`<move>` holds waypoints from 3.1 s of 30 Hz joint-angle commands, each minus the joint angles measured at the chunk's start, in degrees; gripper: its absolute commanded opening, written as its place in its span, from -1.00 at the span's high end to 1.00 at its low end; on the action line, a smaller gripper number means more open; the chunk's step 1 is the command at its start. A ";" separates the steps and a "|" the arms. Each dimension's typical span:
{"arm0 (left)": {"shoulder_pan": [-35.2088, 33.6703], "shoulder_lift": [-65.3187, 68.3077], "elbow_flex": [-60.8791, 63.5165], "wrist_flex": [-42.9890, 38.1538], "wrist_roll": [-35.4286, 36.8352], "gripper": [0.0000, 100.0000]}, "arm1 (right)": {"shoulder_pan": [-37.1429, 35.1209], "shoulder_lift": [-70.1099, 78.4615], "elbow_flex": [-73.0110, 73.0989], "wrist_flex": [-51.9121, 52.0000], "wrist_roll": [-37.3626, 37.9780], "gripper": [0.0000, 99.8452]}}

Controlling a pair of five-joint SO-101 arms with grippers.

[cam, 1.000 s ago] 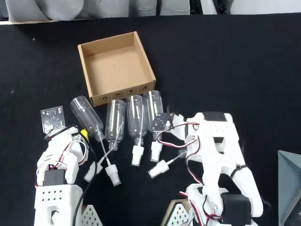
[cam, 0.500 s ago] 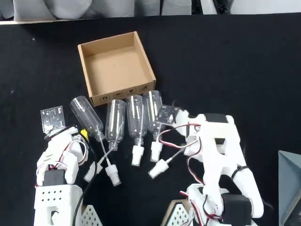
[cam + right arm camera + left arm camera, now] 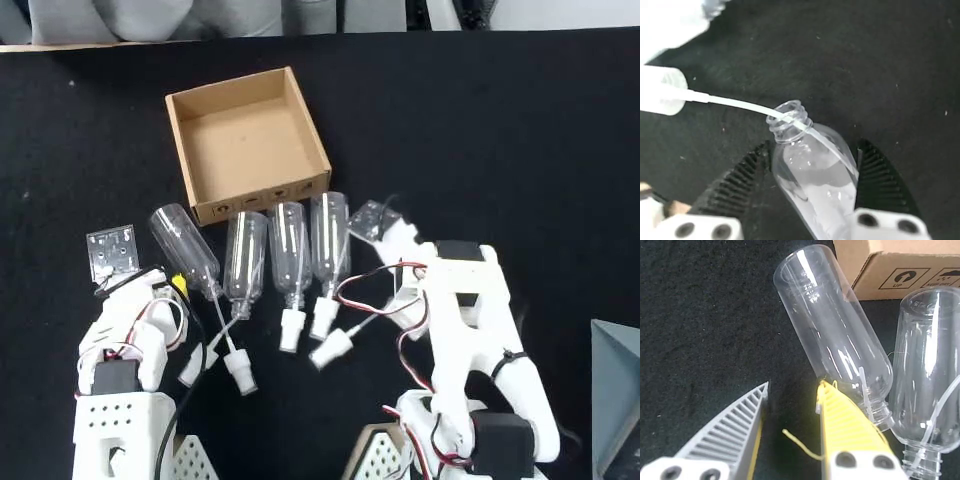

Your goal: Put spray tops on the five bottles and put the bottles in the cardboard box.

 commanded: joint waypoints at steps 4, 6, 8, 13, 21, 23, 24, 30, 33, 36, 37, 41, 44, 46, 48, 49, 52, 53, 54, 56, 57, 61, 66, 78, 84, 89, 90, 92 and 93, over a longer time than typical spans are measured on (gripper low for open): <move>-0.13 -0.09 1.19 0.18 -0.18 0.71 | 1.05 -2.42 -3.12 -1.76 -7.91 0.62; -0.13 -0.09 1.19 0.18 -0.18 0.71 | 1.05 -2.42 -3.21 -1.76 -9.49 0.62; -0.13 -0.09 1.19 0.18 -0.18 0.71 | 0.88 -2.42 -3.21 -1.76 -10.90 0.62; -0.13 -0.09 1.19 0.18 -0.18 0.71 | -1.76 -2.42 -3.03 -1.32 -15.38 0.62; -0.13 -0.09 1.19 0.18 -0.18 0.71 | -5.36 -2.42 -3.91 1.76 -15.21 0.32; -0.13 -0.09 1.19 0.18 -0.18 0.71 | -5.36 -2.42 -4.79 3.34 -14.86 0.31; -0.13 -0.09 1.19 0.18 -0.18 0.71 | -5.36 -2.42 -5.32 4.48 -13.63 0.31; -0.13 -0.09 1.19 0.18 -0.18 0.71 | -4.92 -2.42 -6.90 10.11 -5.10 0.31; -0.13 -0.09 1.19 0.18 -0.18 0.71 | -4.92 -2.42 -6.73 10.99 -1.41 0.31; -0.13 -0.09 1.19 0.18 -0.18 0.71 | -4.92 -2.42 -6.64 10.99 1.05 0.31; -0.13 -0.09 1.19 0.18 -0.18 0.71 | -4.92 -2.42 -6.64 10.99 1.85 0.31; -0.13 -0.09 1.19 0.18 -0.18 0.71 | -3.69 -2.42 -6.64 10.46 5.45 0.31; -0.13 -0.09 1.19 0.18 -0.18 0.71 | -1.05 -2.42 -6.73 10.46 8.97 0.31; -0.13 -0.09 1.19 0.18 -0.18 0.71 | 0.88 -2.42 -6.73 10.46 10.99 0.31; -0.13 -0.09 1.19 0.18 -0.18 0.71 | 2.64 -2.42 -6.73 10.37 12.13 0.31; -0.13 -0.09 1.19 0.18 -0.18 0.71 | 3.25 -2.42 -6.73 10.37 12.57 0.31; -0.13 -0.09 1.19 0.18 -0.18 0.71 | 4.04 -2.42 -6.64 10.37 12.84 0.31; -0.13 -0.09 1.19 0.18 -0.18 0.71 | 4.04 -2.42 -6.64 10.37 12.84 0.31; -0.13 -0.09 1.19 0.18 -0.18 0.71 | 4.04 -2.42 -6.64 10.37 12.84 0.31; -0.13 -0.09 1.19 0.18 -0.18 0.71 | 3.78 -2.42 -6.46 9.93 12.84 0.31; -0.13 -0.09 1.19 0.18 -0.18 0.71 | 3.78 -2.42 -6.11 9.05 12.84 0.31; -0.13 -0.09 1.19 0.18 -0.18 0.71 | 3.69 -2.42 -2.42 2.99 12.84 0.31; -0.13 -0.09 1.19 0.18 -0.18 0.71 | 3.96 -2.42 -0.48 1.05 12.84 0.31; -0.13 -0.09 1.19 0.18 -0.18 0.71 | 4.04 -2.42 -0.04 1.14 12.48 0.67; -0.13 -0.09 1.19 0.18 -0.18 0.71 | 3.34 -2.95 -1.19 6.86 8.26 0.70; -0.13 -0.09 1.19 0.18 -0.18 0.71 | 2.73 -2.95 -2.24 11.34 7.21 0.70; -0.13 -0.09 1.19 0.18 -0.18 0.71 | 2.73 -2.95 -2.24 11.78 7.21 0.70; -0.13 -0.09 1.19 0.18 -0.18 0.71 | 2.73 -2.95 -2.24 12.22 7.21 0.70; -0.13 -0.09 1.19 0.18 -0.18 0.71 | 2.73 -2.95 -2.15 12.57 7.21 0.70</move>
